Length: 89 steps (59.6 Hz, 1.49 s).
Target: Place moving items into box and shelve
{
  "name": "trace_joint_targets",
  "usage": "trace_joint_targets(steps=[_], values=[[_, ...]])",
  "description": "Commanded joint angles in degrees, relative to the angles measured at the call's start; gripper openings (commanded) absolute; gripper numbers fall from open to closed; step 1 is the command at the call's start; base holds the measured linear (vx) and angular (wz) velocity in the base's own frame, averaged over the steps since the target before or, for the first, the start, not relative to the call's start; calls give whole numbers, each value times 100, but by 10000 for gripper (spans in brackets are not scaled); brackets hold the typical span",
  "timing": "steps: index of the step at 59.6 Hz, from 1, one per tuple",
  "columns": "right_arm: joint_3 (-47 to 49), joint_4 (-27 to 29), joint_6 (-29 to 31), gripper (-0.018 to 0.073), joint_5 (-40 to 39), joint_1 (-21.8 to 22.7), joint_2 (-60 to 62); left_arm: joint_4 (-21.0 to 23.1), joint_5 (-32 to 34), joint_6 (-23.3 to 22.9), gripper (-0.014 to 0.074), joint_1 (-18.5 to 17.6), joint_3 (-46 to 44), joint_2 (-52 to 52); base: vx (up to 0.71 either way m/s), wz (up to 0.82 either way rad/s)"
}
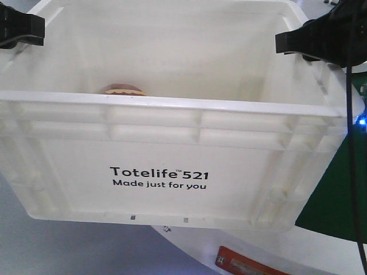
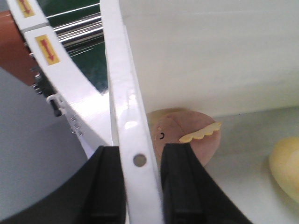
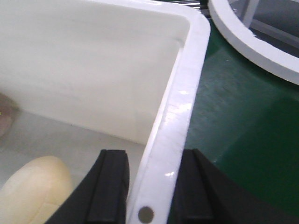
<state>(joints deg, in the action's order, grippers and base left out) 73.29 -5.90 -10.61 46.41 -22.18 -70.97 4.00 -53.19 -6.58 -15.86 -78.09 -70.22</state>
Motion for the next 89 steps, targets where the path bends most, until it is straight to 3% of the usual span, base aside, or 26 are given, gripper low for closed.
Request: trace_joint_targets(steps=[1, 89], values=[[274, 267, -47, -6, -926, -60, 189, 598, 818, 63, -6, -137, -298, 228, -13, 49], [274, 267, -47, -6, -928, -60, 184, 593, 818, 63, -6, -137, -298, 222, -14, 59]])
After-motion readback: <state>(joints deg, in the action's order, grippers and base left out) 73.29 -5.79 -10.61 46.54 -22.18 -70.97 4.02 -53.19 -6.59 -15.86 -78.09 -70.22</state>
